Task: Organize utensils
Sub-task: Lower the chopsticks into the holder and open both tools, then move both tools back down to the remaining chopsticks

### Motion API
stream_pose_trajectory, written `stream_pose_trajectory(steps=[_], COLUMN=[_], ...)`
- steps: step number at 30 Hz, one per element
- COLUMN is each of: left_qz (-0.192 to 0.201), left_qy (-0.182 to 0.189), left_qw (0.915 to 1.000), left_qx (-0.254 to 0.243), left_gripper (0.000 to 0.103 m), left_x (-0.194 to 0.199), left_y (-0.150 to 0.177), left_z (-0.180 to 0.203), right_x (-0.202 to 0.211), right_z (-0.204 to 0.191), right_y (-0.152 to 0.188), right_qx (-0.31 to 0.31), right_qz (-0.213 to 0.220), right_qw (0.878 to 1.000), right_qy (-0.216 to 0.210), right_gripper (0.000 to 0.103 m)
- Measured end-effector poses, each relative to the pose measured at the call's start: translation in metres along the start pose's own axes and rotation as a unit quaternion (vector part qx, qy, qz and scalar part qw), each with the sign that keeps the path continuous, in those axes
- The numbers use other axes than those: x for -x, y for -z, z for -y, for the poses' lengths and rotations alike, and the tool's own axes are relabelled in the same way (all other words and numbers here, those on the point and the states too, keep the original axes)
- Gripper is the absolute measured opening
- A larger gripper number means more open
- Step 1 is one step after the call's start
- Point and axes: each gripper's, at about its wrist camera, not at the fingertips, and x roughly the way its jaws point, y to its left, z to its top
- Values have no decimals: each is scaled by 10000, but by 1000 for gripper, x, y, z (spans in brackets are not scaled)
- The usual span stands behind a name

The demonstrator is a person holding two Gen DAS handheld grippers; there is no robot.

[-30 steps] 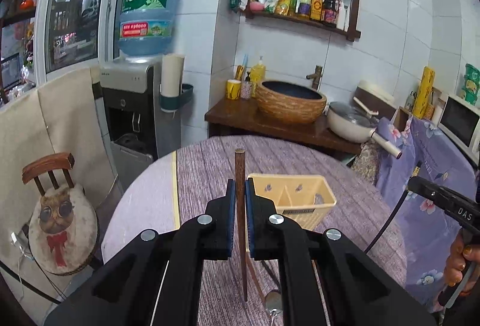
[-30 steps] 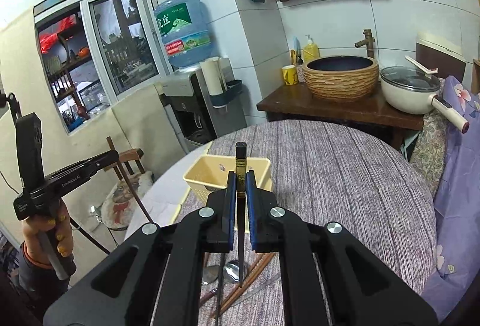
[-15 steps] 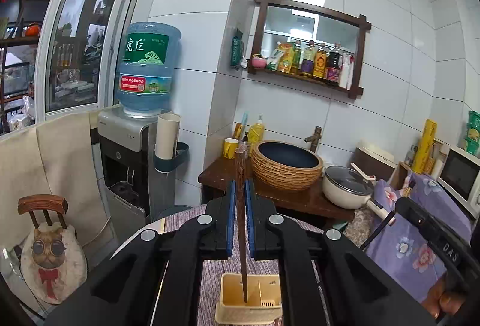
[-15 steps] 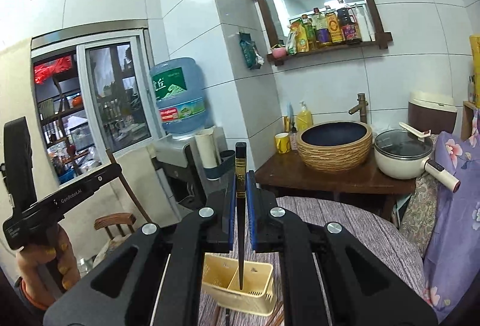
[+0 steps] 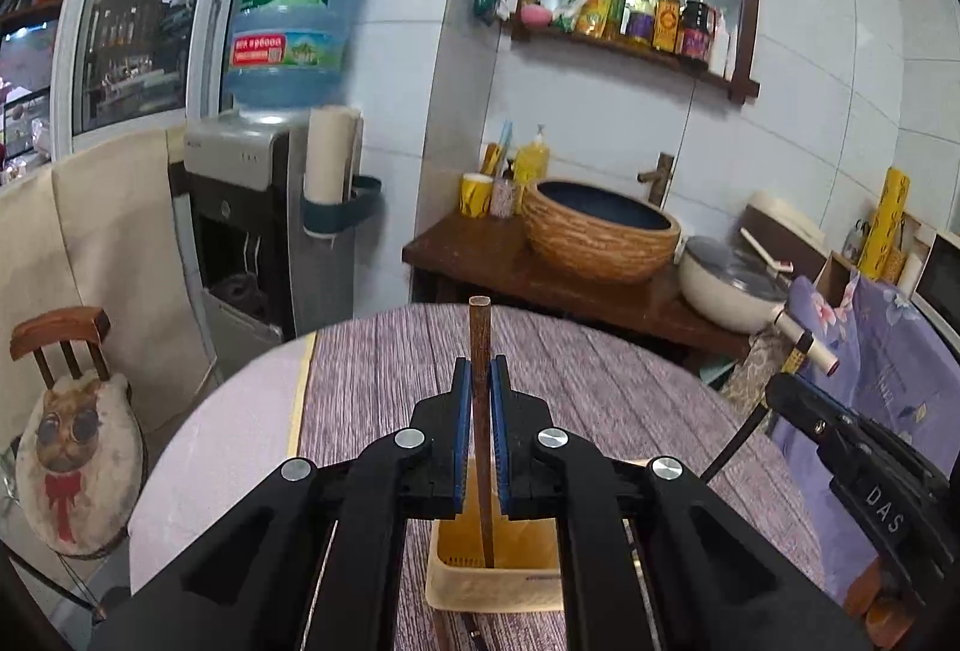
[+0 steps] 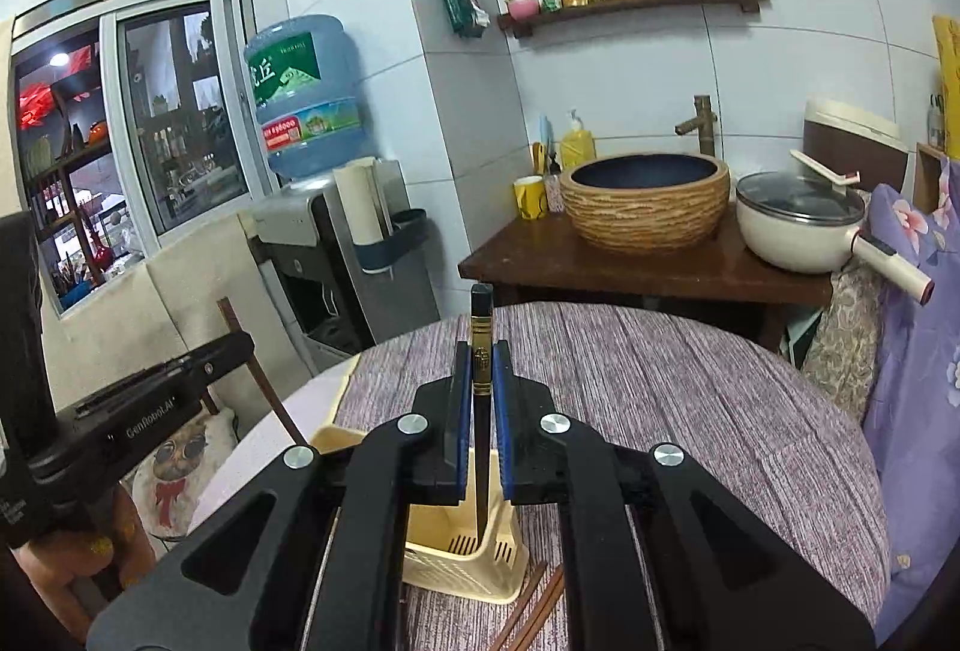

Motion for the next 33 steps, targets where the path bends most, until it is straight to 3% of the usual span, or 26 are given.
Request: stream_pose_trajectory(steps=[5,12,14,16,18,21,24,27,29,31,33], left_qz=[-187,-148,-121,-18,175,275,278,34,-322,-751,-1135], left_qy=[11,17,63,89,60,-68,-171,-252,-300,-253,-190], left_qw=[9998,9996,9997,9999,9998,9995,9991,9991,9983,9960,9925], left_qx=[-11,-220,-196,-133,-54,-149,-256,-352,-386,-419,-421], left_gripper=[8,8,18,57,69,78,80,79,74,60,52], left_x=[-11,-8,-1,8,21,41,54,54,43,29,15], left_y=[11,15,15,16,20,31,49,73,91,110,128], left_z=[-1,3,1,-1,-6,-9,-14,-21,-26,-29,-31], right_x=[-4,0,6,17,29,45,57,58,55,53,52], right_z=[0,2,2,2,0,-1,4,13,20,24,28], right_y=[9,12,13,14,17,27,45,74,97,118,138], right_qx=[26,0,30,12,87,245,249,112,15,-42,-85], right_qz=[-4,80,188,339,461,486,291,-112,-408,-618,-785], right_qw=[10000,10000,9998,9994,9989,9984,9990,9994,9987,9973,9960], right_qy=[0,-30,-24,-62,-39,167,248,308,314,398,413], right_gripper=[8,9,18,55,56,58,63,66,66,66,66])
